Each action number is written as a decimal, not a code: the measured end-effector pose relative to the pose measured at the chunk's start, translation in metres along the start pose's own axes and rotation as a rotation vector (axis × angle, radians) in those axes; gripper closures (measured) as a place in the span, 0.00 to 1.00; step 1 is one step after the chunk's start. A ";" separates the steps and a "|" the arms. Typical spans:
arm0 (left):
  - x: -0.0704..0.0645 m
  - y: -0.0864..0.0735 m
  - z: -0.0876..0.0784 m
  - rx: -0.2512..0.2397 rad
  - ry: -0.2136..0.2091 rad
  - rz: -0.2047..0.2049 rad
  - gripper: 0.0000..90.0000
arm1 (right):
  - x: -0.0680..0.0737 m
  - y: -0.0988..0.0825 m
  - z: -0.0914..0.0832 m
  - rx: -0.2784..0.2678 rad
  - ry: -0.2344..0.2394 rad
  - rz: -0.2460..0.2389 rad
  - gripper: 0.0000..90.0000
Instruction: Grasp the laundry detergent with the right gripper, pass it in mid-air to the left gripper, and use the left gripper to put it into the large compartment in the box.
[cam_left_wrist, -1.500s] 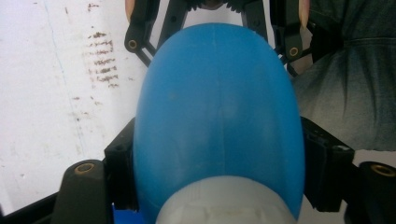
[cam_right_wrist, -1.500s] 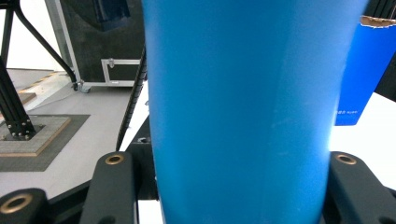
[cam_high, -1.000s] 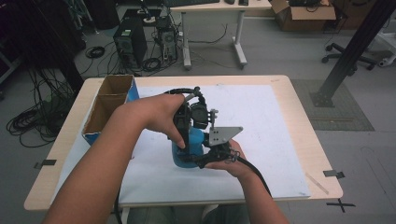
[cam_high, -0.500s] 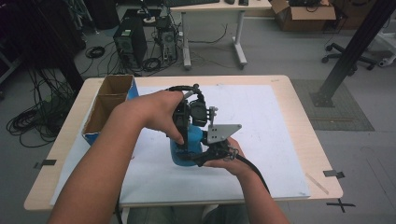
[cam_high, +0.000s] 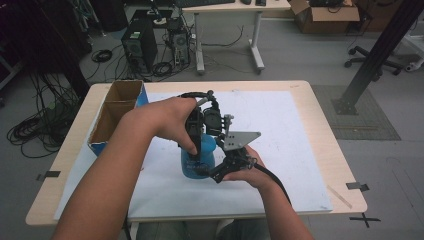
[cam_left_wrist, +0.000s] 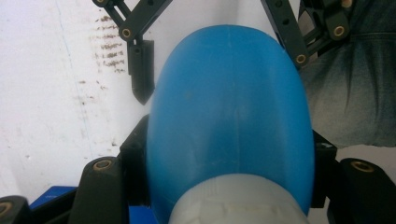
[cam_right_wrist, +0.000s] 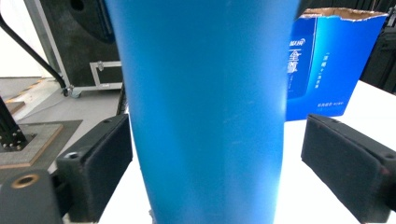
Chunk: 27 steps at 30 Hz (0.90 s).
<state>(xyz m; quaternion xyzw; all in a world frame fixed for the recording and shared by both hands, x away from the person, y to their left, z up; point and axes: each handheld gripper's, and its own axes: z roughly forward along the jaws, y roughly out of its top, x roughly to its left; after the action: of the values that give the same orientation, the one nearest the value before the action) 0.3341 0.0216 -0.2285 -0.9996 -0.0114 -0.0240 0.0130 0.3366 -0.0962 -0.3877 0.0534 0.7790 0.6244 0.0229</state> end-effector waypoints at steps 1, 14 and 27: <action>0.000 0.000 0.000 -0.001 -0.002 0.000 0.42 | 0.000 0.000 0.000 0.002 -0.001 -0.005 0.08; 0.003 -0.001 -0.002 0.001 -0.001 -0.023 0.42 | 0.002 0.005 -0.011 0.054 -0.021 -0.023 0.00; 0.006 -0.001 -0.002 0.020 -0.004 -0.053 0.42 | 0.001 0.015 -0.058 0.108 -0.087 -0.062 0.00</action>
<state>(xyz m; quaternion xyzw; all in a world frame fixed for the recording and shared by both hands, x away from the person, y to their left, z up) 0.3404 0.0232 -0.2259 -0.9988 -0.0381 -0.0220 0.0225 0.3305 -0.1489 -0.3605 0.0576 0.8109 0.5777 0.0733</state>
